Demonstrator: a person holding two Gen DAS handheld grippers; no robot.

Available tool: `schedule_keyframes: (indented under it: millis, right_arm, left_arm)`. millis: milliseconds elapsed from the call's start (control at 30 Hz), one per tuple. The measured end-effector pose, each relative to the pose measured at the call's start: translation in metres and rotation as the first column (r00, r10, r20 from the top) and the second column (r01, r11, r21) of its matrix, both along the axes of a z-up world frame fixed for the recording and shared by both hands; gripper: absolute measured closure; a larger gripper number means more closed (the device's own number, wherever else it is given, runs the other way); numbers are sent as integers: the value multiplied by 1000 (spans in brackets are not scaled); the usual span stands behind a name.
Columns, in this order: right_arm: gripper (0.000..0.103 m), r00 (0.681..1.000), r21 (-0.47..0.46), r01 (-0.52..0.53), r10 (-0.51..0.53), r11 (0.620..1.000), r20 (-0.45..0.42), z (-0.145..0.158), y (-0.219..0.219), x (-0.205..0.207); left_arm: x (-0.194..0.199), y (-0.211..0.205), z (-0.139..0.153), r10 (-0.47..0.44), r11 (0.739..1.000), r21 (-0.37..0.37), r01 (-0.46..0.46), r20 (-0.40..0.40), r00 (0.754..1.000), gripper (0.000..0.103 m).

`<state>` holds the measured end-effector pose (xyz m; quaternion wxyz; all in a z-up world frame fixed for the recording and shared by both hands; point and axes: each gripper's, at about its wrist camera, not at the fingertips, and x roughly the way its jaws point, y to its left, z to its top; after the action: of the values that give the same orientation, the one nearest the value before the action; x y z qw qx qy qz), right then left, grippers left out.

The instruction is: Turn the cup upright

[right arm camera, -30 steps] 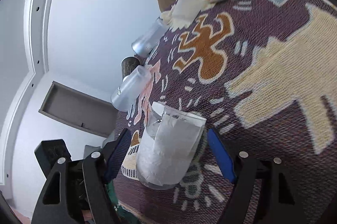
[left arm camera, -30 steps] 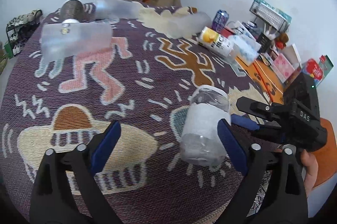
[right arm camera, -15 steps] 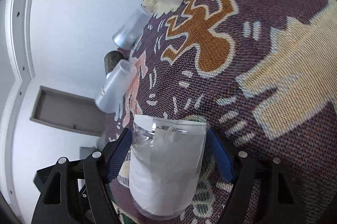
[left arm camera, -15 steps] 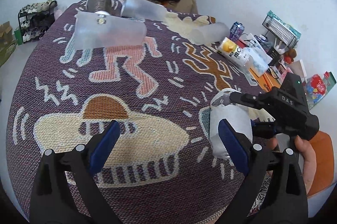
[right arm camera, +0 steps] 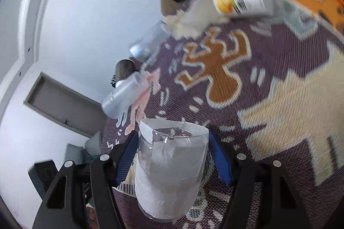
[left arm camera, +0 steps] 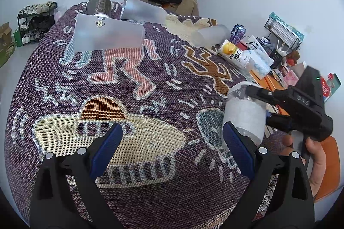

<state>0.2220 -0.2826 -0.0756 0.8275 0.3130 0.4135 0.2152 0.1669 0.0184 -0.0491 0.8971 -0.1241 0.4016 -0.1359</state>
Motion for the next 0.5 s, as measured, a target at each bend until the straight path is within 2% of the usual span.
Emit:
schedule_keyframes:
  millis: [100,233,500]
  right_arm:
    - [38,995,-97,1,9,995,103,18,7,-10]
    - [38,971,-240,37,23,970,240,35,24,-18]
    - [38,910,-392,119,57,912,410,38,56,-15]
  left_arm:
    - [-3,-1,2,1,1000,-5,-1,9,1000,10]
    - [-8,1,2,10,1000,-10,-10,15,1000,10]
    - [-16,21,1,61,998,-24,-61,25,998,10]
